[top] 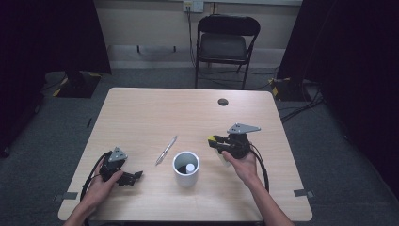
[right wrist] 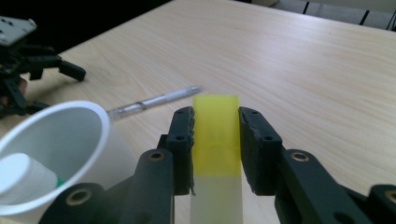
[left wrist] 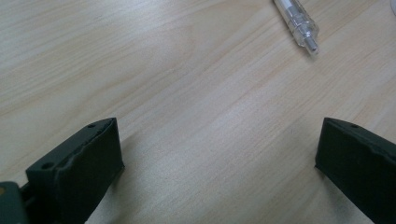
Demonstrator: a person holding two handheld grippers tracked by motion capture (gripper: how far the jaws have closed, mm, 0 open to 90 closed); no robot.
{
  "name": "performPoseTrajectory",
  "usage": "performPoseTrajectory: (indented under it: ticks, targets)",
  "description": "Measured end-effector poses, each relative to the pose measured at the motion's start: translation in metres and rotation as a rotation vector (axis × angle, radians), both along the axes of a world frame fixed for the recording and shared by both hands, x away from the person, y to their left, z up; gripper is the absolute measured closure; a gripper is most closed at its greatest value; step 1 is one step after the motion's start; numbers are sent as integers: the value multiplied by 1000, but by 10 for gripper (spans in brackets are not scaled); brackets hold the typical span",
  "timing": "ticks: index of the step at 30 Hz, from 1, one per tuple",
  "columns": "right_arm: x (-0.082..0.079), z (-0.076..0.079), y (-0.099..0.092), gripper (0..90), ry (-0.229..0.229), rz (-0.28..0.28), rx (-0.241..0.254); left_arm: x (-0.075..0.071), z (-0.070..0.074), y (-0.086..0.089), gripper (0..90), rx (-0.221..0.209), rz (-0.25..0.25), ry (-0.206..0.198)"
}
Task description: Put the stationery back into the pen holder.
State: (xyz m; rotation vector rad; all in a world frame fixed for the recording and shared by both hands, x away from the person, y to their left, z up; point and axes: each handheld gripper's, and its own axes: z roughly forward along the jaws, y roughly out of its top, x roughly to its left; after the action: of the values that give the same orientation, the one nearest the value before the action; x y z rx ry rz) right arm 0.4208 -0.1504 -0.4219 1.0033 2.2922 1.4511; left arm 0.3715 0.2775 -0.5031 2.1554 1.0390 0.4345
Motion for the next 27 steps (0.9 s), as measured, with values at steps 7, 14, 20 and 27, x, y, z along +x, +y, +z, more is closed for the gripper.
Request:
performPoseTrajectory:
  ticks: [7, 14, 20, 27]
  targets:
    - [-5, 10, 0, 674, -37, 10, 28, -1, 0, 0, 0, -5, 2, 0]
    - [-9, 15, 3, 674, -48, 26, 38, -1, 0, 0, 0, -2, 0, 1]
    - [-13, 28, 11, 674, -76, 50, 66, -1, 0, 0, 0, -2, 0, 1]
    - [-16, 35, 25, 674, -88, 94, 81, -1, 0, 0, 0, -2, -1, 1]
